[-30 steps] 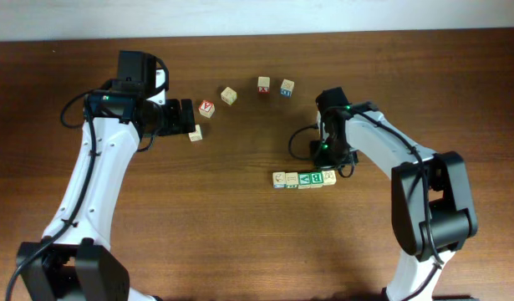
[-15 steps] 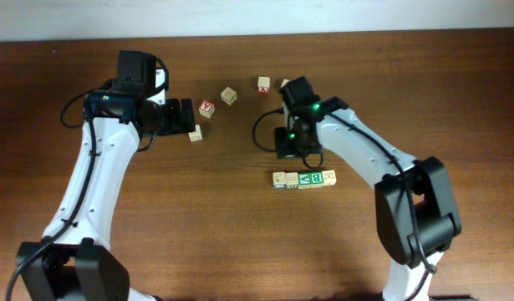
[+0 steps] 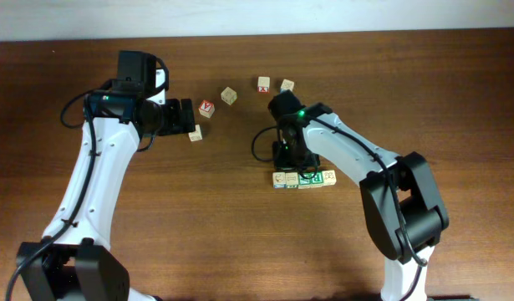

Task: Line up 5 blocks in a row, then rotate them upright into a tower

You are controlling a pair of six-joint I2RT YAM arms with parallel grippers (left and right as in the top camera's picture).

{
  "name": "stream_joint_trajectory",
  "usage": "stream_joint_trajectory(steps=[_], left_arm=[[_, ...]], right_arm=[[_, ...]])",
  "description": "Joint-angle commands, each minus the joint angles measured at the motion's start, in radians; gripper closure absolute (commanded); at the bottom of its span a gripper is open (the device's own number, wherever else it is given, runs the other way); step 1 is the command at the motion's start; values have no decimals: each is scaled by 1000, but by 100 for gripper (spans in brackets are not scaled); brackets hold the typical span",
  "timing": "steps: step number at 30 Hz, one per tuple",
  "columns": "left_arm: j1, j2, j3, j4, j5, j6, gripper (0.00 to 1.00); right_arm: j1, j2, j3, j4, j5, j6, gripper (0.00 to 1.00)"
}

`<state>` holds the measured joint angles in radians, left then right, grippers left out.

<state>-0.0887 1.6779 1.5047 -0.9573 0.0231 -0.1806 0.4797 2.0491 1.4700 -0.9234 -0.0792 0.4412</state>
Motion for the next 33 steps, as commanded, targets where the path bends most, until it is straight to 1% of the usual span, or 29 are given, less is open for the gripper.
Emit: stream_joint_trajectory(steps=[1, 7, 11, 13, 15, 18, 33], left_arm=[[-3, 7, 12, -3, 8, -9, 1], [-3, 7, 13, -2, 8, -9, 1], [-3, 7, 12, -2, 8, -9, 1], [-3, 7, 12, -2, 8, -9, 1], [-3, 7, 13, -2, 8, -9, 1], [-3, 7, 13, -2, 8, -9, 1], [-3, 7, 13, -2, 8, -9, 1]], right_arm=[[6, 15, 5, -14, 13, -6, 96], [5, 15, 5, -25, 13, -6, 96], [5, 15, 7, 113, -19, -41, 95], [32, 15, 6, 136, -29, -38, 95], [52, 18, 6, 126, -10, 14, 96], [56, 18, 5, 93, -9, 36, 96], [71, 18, 5, 40, 1, 39, 96]])
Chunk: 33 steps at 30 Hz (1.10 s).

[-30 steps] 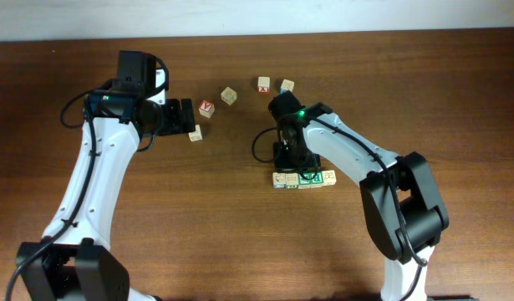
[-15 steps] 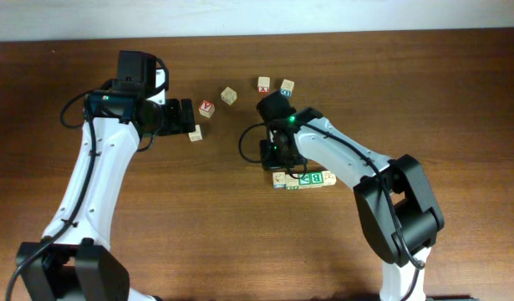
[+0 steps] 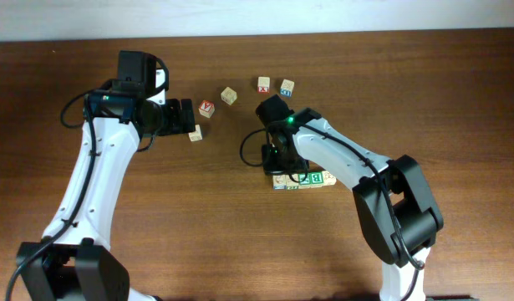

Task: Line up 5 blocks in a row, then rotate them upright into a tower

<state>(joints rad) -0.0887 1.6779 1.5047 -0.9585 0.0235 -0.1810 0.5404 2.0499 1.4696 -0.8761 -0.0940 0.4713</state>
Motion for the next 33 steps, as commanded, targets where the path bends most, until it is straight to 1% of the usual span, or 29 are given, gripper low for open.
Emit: stream_joint_trajectory(steps=[1, 2, 4, 5, 6, 7, 8, 9, 10, 11, 12, 13, 15, 17, 18, 19, 21, 24, 25, 26, 29, 31, 33], left_arm=[[-3, 7, 13, -1, 8, -9, 1], [-3, 7, 12, 0, 7, -9, 1], [-2, 7, 13, 0, 7, -8, 1], [-2, 7, 13, 0, 6, -9, 1], [-2, 7, 13, -6, 8, -9, 1], [-3, 7, 12, -14, 8, -8, 1], [-3, 7, 13, -24, 7, -8, 7], [-3, 7, 13, -29, 8, -9, 25], [-3, 7, 13, -37, 17, -11, 100], [-3, 7, 13, -52, 20, -40, 100], [-3, 7, 13, -73, 48, -40, 100], [-3, 7, 12, -96, 99, -39, 100], [-13, 7, -9, -100, 203, -39, 100], [-70, 7, -81, -59, 230, -41, 100], [-122, 7, -134, 2, 280, -89, 100], [-172, 8, -201, 92, 346, -181, 100], [-245, 8, -300, 204, 347, -238, 100], [-330, 9, -414, 362, 347, -306, 100], [-348, 9, -442, 406, 334, -348, 100], [-368, 9, -469, 441, 290, -402, 100], [-391, 57, -487, 510, 276, -386, 100], [-394, 109, -487, 540, 319, -386, 100], [-396, 116, -487, 562, 325, -386, 100]], right_arm=[[10, 18, 6, -6, 16, 9, 96], [3, 16, 9, 8, 23, 1, 96], [-23, -14, 47, 5, 20, -22, 93], [-53, -64, 94, -9, 19, -47, 92], [-98, -137, 167, -73, 16, -90, 92], [-146, -203, 215, -139, -21, -163, 91], [-200, -270, 231, -191, -63, -229, 87], [-265, -329, 231, -242, -102, -295, 83], [-332, -364, 231, -299, -147, -370, 84], [-426, -373, 230, -381, -208, -478, 94], [-498, -364, 200, -420, -261, -552, 96], [-538, -364, 154, -414, -285, -573, 96], [-600, -362, 37, -365, -292, -571, 96], [-655, -361, -90, -264, -349, -568, 96], [-665, -359, -155, -202, -367, -563, 96], [-667, -359, -194, -161, -367, -560, 96], [-665, -354, -238, -114, -366, -560, 96], [-665, -312, -245, -102, -366, -561, 96], [-665, -300, -246, -103, -366, -561, 96], [-665, -287, -249, -101, -366, -561, 96], [-665, -287, -256, -84, -366, -561, 96], [-665, -287, -256, -84, -366, -561, 96], [-665, -287, -256, -84, -366, -561, 96]])
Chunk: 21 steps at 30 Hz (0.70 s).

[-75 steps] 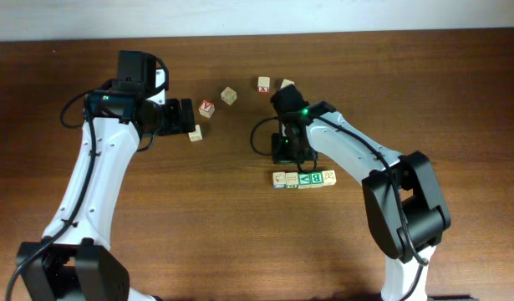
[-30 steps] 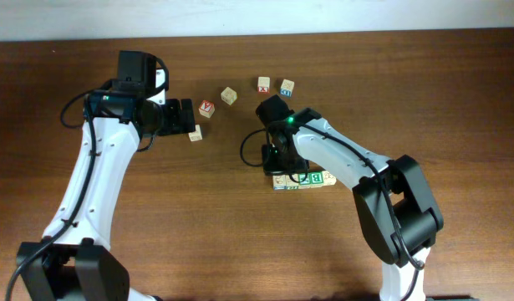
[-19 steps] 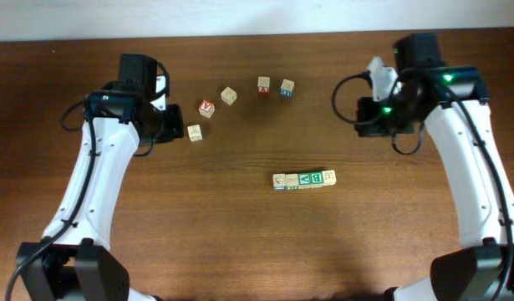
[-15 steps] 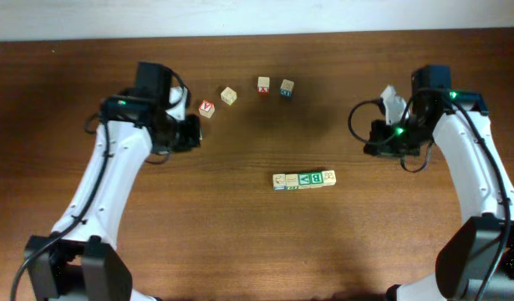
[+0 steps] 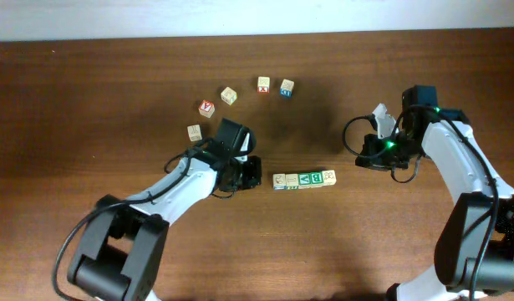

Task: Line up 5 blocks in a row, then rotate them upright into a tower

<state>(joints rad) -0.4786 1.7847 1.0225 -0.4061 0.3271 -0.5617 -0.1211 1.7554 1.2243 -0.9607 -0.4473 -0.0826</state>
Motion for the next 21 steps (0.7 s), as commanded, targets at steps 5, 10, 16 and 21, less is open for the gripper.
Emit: stream_joint_trajectory(steps=[5, 10, 16, 21], left_arm=[[-6, 53, -5, 85, 100, 70, 100], [-5, 90, 3, 98, 157, 85, 100], [-5, 93, 5, 116, 195, 57, 100], [-6, 93, 5, 126, 209, 55, 100]], right_arm=[[-4, 23, -54, 43, -13, -7, 96], [-4, 38, -56, 45, -13, -7, 96], [-4, 38, -56, 42, -13, -7, 96], [-4, 38, -56, 34, -13, -7, 96]])
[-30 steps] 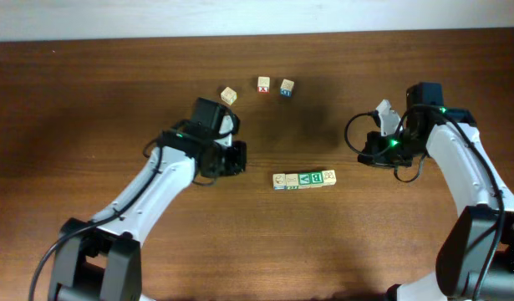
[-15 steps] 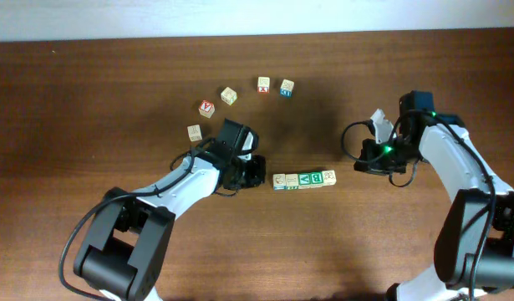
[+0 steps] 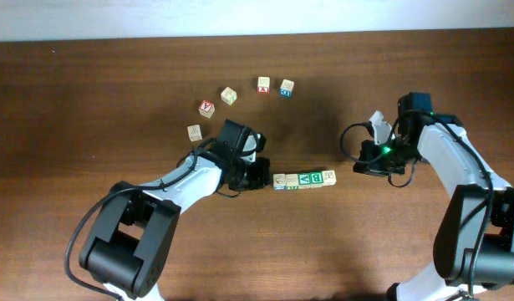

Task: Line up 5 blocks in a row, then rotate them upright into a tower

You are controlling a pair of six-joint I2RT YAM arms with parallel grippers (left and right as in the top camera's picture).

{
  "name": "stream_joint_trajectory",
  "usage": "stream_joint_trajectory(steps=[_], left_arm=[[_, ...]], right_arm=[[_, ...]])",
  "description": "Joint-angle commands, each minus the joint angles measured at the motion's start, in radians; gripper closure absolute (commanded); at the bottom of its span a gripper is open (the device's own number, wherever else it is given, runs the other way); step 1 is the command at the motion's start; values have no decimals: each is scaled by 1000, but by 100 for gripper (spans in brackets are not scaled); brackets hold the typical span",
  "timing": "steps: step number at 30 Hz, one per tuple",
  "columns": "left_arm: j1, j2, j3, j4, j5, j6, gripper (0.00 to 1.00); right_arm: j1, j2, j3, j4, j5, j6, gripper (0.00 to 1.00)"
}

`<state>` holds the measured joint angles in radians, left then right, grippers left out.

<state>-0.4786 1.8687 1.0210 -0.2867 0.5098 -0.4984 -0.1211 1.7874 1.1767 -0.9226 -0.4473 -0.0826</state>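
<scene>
A row of several lettered blocks [image 3: 304, 179] lies at the table's middle, its left-end block [image 3: 279, 181] tan and a green one [image 3: 307, 178] further right. My left gripper [image 3: 262, 172] sits low just left of that end block, almost touching it; its jaws are a dark blob and their state does not show. My right gripper [image 3: 359, 160] hovers a short way right of the row's right end [image 3: 328, 176], with nothing seen in it. Its jaws are not readable from above.
Loose blocks lie behind the row: a tan one [image 3: 195, 132], a red-lettered one [image 3: 206, 108], a tilted tan one [image 3: 229, 95], a red-marked one [image 3: 263, 84] and a blue-marked one [image 3: 287, 87]. The brown table [image 3: 114, 217] ends at a pale wall at the back.
My left gripper has shifted a little right, closer to the row's left end. The right gripper has edged slightly left and down. The row and loose blocks have not moved.
At first my left gripper was at the back left by the tan loose block and my right gripper was over the row. Then the right one stood at the row's left end. Later it was off to the right, and the left gripper stood beside the row, now closer.
</scene>
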Motion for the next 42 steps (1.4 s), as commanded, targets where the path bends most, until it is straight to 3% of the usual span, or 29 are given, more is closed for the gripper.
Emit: stream_joint_trajectory(steps=[1, 6, 13, 25, 42], left_arm=[[-6, 9, 6, 6, 30, -9, 100], [-6, 9, 6, 5, 35, -14, 100], [-50, 9, 6, 2, -45, -161, 100], [-50, 9, 6, 15, -55, -160, 100], [-50, 9, 6, 17, -61, -160, 100]], right_arm=[[-4, 6, -9, -6, -13, -6, 96], [-4, 22, -23, -11, -21, -6, 96], [-4, 48, -33, 0, -50, -7, 96], [-3, 53, -94, 126, -100, -79, 96], [-4, 136, -94, 134, -231, -97, 96]])
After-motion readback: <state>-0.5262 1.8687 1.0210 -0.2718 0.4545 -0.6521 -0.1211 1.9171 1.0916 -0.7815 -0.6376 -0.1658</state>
